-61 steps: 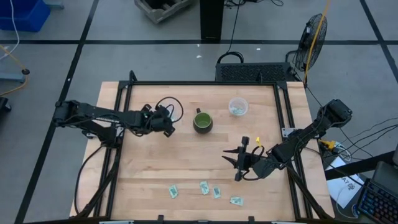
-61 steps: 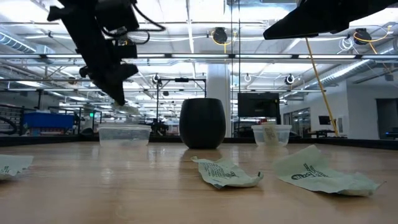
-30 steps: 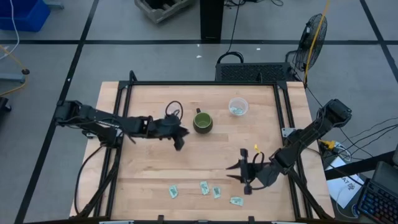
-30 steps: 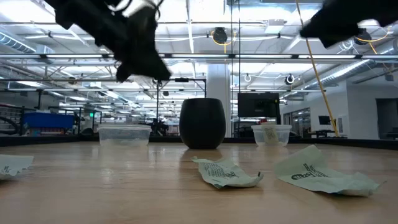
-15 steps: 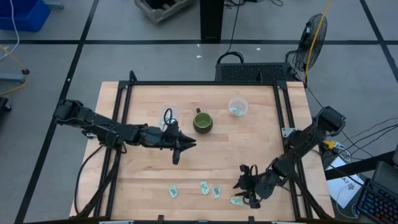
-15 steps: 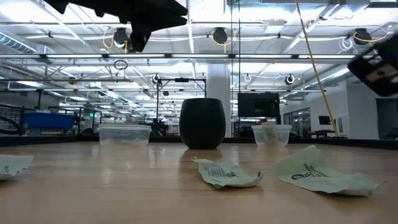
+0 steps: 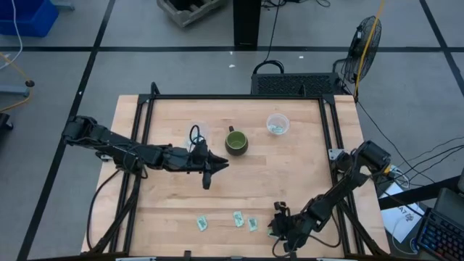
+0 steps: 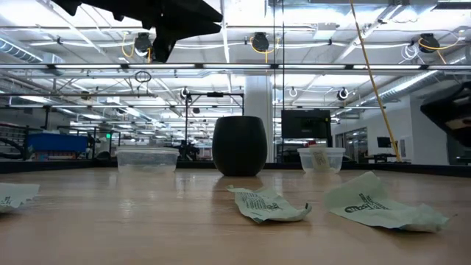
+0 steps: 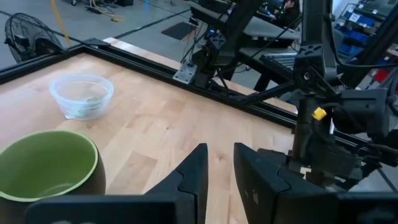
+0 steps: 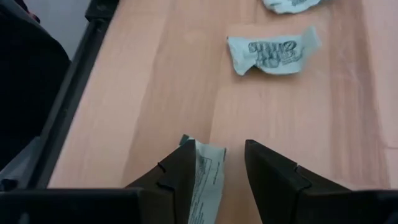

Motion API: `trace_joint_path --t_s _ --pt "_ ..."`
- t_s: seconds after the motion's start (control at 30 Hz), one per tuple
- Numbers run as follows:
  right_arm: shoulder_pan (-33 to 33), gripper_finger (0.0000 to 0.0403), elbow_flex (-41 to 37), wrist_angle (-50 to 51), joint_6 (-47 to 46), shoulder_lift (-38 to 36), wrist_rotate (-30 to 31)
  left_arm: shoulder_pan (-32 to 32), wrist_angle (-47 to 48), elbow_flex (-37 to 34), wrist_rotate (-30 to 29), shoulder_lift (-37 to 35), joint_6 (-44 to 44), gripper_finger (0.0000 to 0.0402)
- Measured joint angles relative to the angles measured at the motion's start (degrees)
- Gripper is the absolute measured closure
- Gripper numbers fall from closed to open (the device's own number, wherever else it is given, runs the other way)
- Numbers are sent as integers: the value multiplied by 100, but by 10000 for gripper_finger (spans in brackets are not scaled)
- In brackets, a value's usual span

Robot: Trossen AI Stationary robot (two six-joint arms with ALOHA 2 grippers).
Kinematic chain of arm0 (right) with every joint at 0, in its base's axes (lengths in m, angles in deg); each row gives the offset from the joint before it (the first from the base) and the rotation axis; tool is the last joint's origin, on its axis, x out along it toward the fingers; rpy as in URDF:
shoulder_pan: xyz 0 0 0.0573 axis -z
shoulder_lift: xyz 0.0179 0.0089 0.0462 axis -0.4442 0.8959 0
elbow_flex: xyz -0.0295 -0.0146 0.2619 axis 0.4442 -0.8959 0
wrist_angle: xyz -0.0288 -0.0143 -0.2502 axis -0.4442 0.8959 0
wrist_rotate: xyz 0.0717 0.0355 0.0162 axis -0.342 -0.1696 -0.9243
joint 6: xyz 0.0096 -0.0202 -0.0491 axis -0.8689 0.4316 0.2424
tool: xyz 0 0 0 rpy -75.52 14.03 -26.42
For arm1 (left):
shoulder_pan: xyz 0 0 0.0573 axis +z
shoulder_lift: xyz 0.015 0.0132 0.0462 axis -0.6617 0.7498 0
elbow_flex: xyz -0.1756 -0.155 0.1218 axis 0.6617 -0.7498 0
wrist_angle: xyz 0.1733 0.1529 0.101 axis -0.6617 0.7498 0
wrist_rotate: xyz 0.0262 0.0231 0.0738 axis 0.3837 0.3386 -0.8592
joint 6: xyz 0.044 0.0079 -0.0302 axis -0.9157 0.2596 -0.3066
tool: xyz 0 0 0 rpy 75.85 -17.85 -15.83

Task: Pick and place items into bin
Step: Put the green stevia packet into the right transparent bin

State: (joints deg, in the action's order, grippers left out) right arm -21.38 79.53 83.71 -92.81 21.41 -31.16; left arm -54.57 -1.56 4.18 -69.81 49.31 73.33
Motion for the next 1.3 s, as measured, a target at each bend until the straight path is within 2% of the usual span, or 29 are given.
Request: trace_joint_path --t_s 0.33,0.63,0.93,1.07,1.3 --pt "-85 277 15 360 -185 54 161 0 42 0 0 0 -23 321" --pt "-95 346 9 438 111 52 335 0 87 0 -1 0 -79 321" --pt "15 397 -8 463 598 16 870 0 176 0 -57 2 -77 321" --pt "103 400 -24 451 872 -214 1151 0 176 0 -57 2 -77 321" --pt "211 402 -17 598 1608 -1045 2125 0 193 0 -55 2 -60 321"
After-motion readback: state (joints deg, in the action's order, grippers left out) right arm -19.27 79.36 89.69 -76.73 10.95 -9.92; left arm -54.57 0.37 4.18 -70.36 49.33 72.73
